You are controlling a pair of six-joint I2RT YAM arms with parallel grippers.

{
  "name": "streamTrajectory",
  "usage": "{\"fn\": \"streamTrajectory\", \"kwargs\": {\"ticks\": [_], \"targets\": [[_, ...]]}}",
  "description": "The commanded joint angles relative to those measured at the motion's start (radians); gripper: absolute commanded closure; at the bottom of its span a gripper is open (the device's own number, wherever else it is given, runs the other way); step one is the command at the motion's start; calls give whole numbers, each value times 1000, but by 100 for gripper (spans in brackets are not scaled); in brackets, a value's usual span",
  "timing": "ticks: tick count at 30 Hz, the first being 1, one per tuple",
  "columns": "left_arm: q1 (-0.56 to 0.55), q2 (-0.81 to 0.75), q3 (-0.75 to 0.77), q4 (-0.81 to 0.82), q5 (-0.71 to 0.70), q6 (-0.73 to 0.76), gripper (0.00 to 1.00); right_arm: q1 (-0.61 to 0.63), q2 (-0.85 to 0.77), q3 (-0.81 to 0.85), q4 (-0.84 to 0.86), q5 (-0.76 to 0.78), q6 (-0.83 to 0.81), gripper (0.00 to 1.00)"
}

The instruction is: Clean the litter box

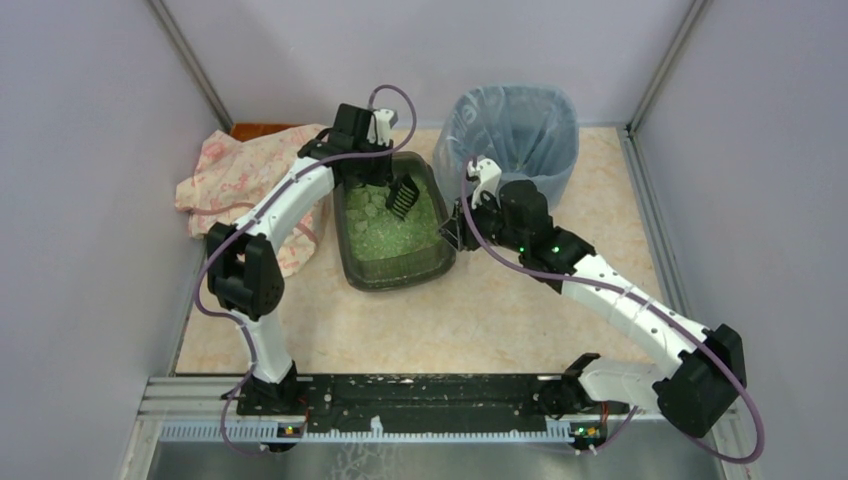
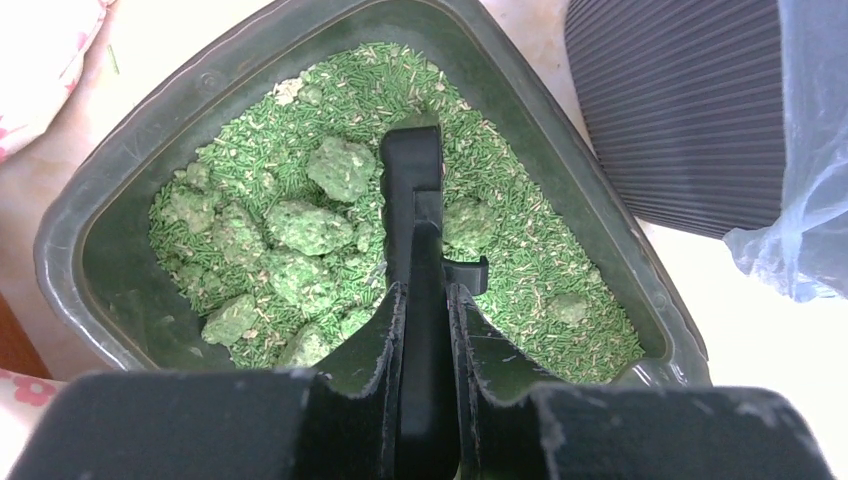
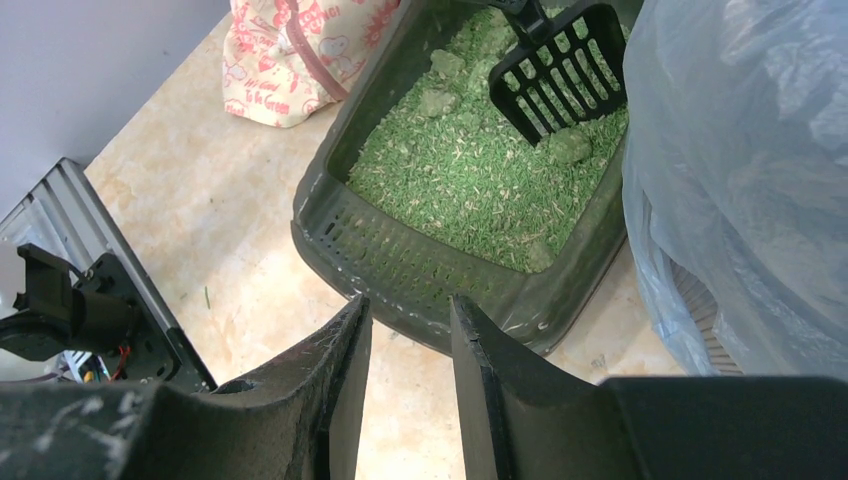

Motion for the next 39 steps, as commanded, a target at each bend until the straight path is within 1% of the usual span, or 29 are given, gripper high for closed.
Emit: {"fn": "streamTrajectory", "kwargs": {"ticks": [1, 3, 7, 9, 11, 15, 18, 22, 26, 29, 34, 36, 39], "targets": [[9, 20, -47, -145, -24, 2, 100, -11, -51, -14, 49, -10, -7, 65], [16, 16, -39, -173, -74, 9, 100, -11, -56, -21, 50, -7, -9, 65], [35, -2, -40, -206, -121, 20, 100, -16, -59, -28, 51, -8, -9, 65], [36, -7, -45, -213, -103, 26, 100, -17, -60, -29, 56, -11, -8, 65], [36, 3, -53, -215, -49, 32, 100, -18, -59, -30, 61, -15, -7, 65], [33, 26, -73, -223, -3, 10, 100, -17, -59, -33, 64, -20, -3, 65], [31, 22, -89, -224, 1, 14, 100, -17, -74, -48, 70, -15, 0, 65], [43, -19, -77, -241, -71, 32, 100, -19, -85, -56, 64, -5, -4, 65], [62, -32, -43, -281, -57, 46, 100, -22, -84, -59, 71, -15, -3, 65], [64, -29, -42, -282, -20, 46, 100, -22, -81, -59, 79, -20, 0, 65], [81, -24, -2, -337, -46, 46, 100, -24, -89, -71, 82, -12, 0, 65], [91, -43, -3, -333, -41, 41, 100, -23, -92, -81, 91, -11, 3, 65], [115, -71, -16, -305, -6, -10, 100, -25, -87, -86, 103, -16, 11, 65]]}}
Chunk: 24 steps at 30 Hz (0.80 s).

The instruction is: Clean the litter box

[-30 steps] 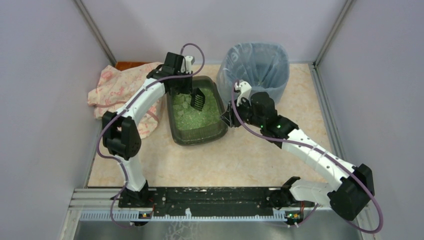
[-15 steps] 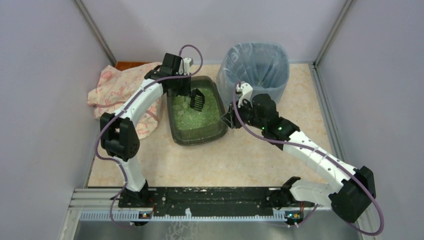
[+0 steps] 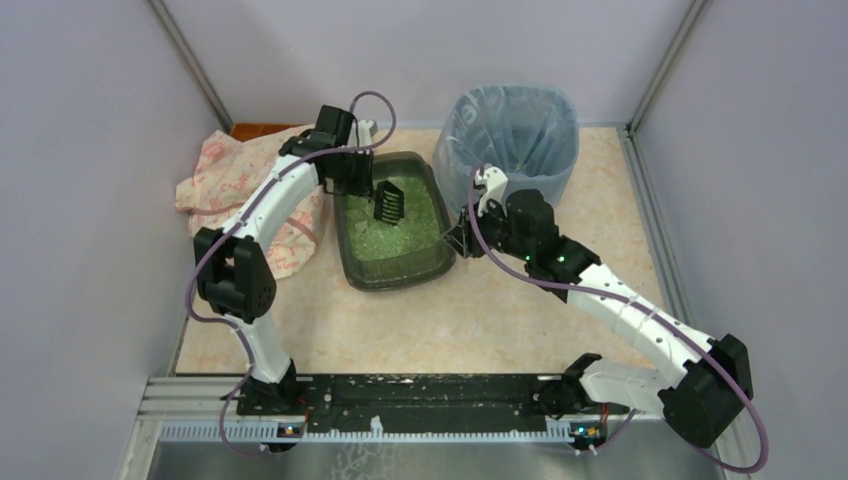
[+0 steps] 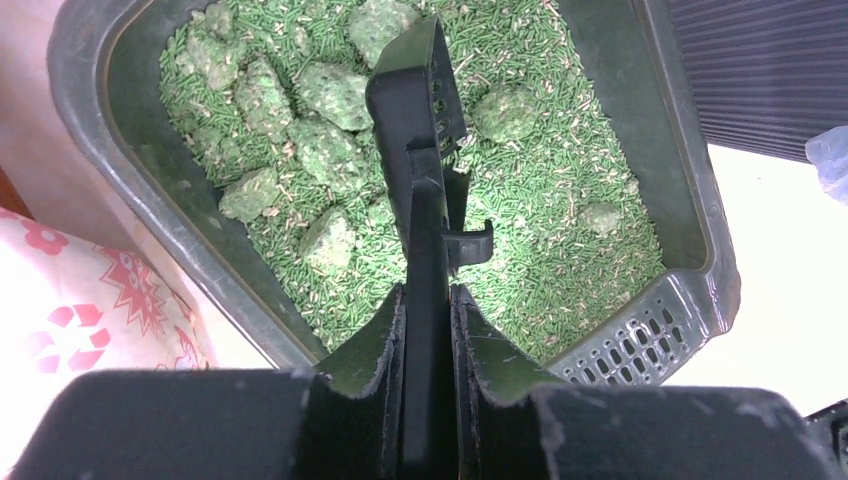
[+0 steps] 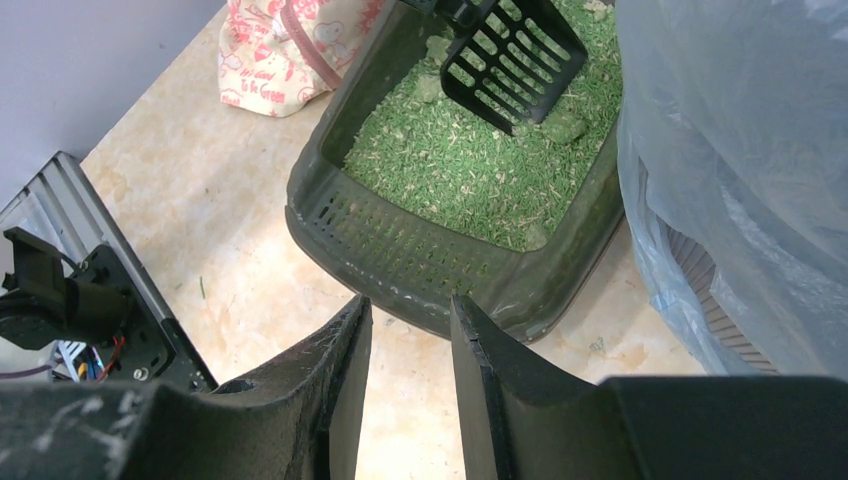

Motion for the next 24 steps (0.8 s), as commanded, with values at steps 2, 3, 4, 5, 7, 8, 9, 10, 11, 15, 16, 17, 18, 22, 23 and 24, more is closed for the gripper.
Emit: {"fn": "streamTrajectory", "kwargs": {"ticks": [2, 3, 4, 5, 7, 8, 9, 10, 11, 15, 16, 17, 18, 22, 23, 24], "targets": [[54, -42, -18, -80, 50, -65, 100, -12, -24, -4, 75, -17, 10, 65], [60, -49, -28, -63, 90, -95, 100, -12, -24, -4, 76, -17, 9, 65], [64, -58, -43, -39, 133, -115, 100, -12, -25, -5, 75, -16, 7, 65], [64, -70, -63, -10, 165, -136, 100, -12, -25, -5, 74, -14, 5, 65], [64, -94, -101, 47, 187, -178, 100, -14, -24, -4, 68, -11, 1, 65], [64, -100, -106, 55, 178, -194, 100, -14, -24, -4, 66, -10, -1, 65], [64, -103, -104, 54, 175, -204, 100, -16, -25, -4, 62, -10, -2, 65], [65, -108, -105, 59, 179, -212, 100, -17, -25, -5, 60, -11, -4, 65], [64, -114, -105, 69, 184, -222, 100, -17, -25, -5, 57, -9, -7, 65], [64, -155, -98, 128, 182, -294, 100, -20, -25, -9, 54, -1, -10, 65], [64, -159, -92, 130, 177, -312, 100, -20, -22, -10, 56, -2, -9, 65], [64, -157, -77, 114, 168, -330, 100, -20, -22, -12, 57, -2, -7, 65], [64, -148, -53, 85, 147, -334, 100, -20, -23, -14, 61, -4, -5, 65], [63, -141, -36, 21, 50, -311, 100, -20, -15, -16, 70, -10, -2, 65], [63, -150, -50, 24, 31, -304, 100, -20, -12, -15, 69, -10, -3, 65], [63, -156, -60, 23, 8, -302, 100, -20, -10, -15, 69, -10, -4, 65]]}}
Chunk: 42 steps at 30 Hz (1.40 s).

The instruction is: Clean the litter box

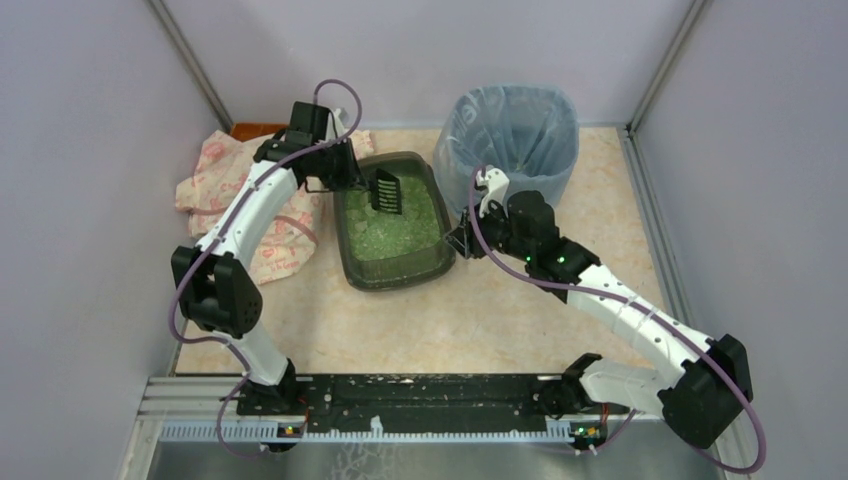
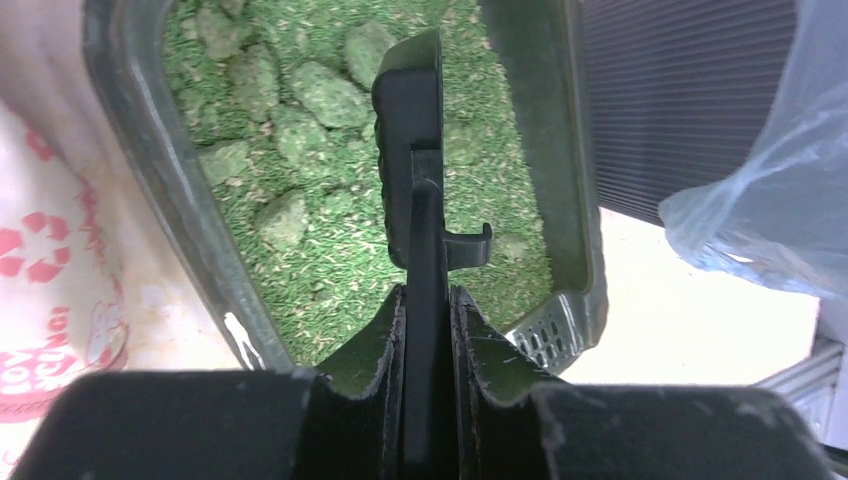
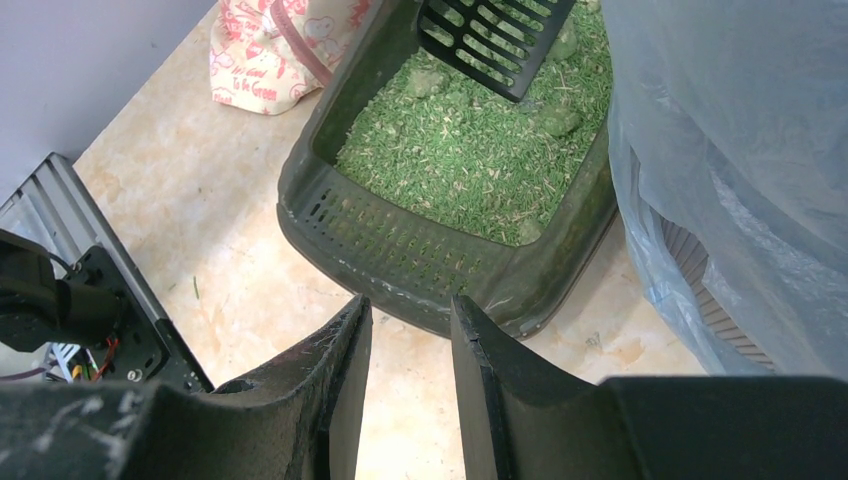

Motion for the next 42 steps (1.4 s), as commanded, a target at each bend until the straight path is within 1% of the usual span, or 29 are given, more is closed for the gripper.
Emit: {"fn": "streamTrajectory", "kwargs": {"ticks": [1, 6, 13, 17, 24, 28, 34, 42], "targets": [[-4, -38, -8, -37, -127, -5, 100, -7, -5, 9, 58, -6, -10, 65], [-9, -32, -7, -88, -182, 8, 100, -8, 9, 13, 64, -15, -10, 65], [-18, 26, 62, -160, -144, 11, 100, -8, 13, 10, 69, -15, -7, 65], [-56, 85, 112, -196, -145, 18, 100, -10, 8, 3, 75, -12, -7, 65], [-107, 166, 99, -158, -85, 12, 100, -19, -12, -11, 66, -6, -10, 65], [-127, 212, 96, -166, -132, 4, 100, -28, -29, -21, 59, -2, -12, 65], [-128, 232, 60, -104, -54, -5, 100, -33, -27, -24, 59, -4, -12, 65], [-125, 246, -56, 35, 119, 23, 100, -34, -21, -26, 60, -4, -10, 65]]}}
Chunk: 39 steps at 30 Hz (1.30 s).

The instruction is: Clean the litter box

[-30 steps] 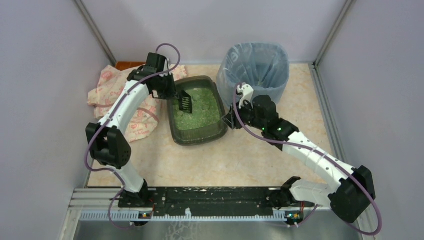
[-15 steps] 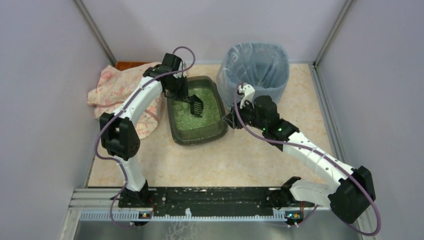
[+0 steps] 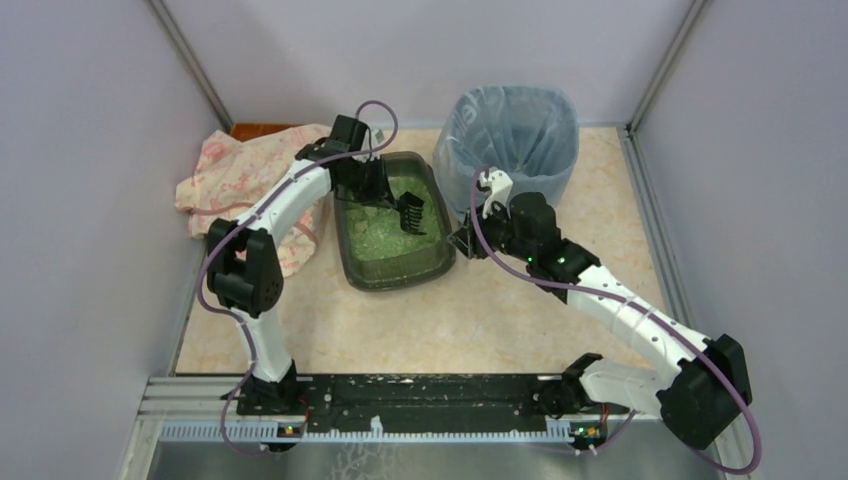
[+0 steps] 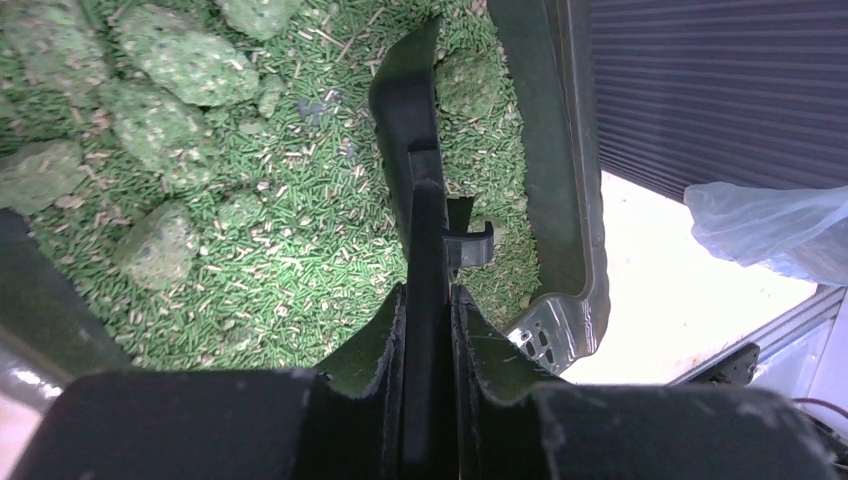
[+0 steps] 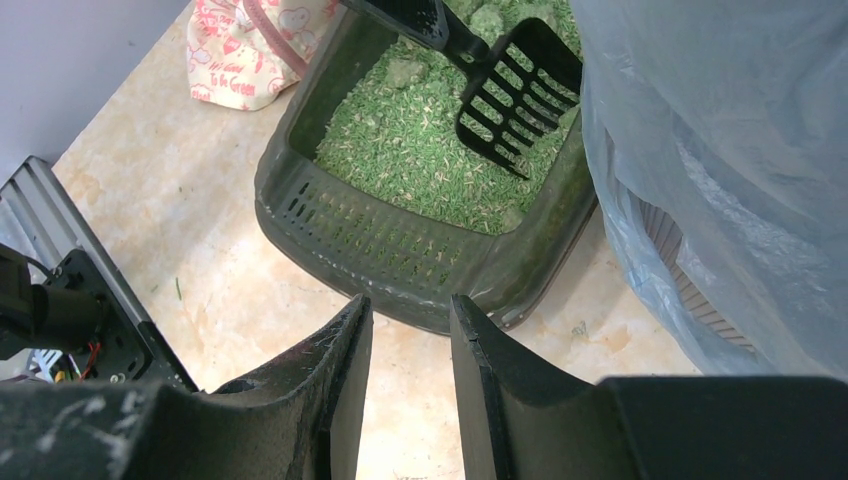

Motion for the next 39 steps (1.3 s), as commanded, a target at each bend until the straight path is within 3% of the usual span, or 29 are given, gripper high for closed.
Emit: {"fn": "streamTrajectory", "kwargs": {"ticks": [1, 21, 27, 39], "targets": [[-18, 70, -106, 57, 116, 35, 100, -5, -20, 8, 42, -1, -10, 65], [181, -31, -580, 533, 518, -35, 100, -6, 24, 12, 48, -20, 7, 65], [218, -44, -633, 622, 610, -69, 100, -6, 36, 14, 53, -28, 13, 66], [251, -132, -658, 661, 597, -173, 100, -6, 5, 57, 12, -25, -20, 65]]}}
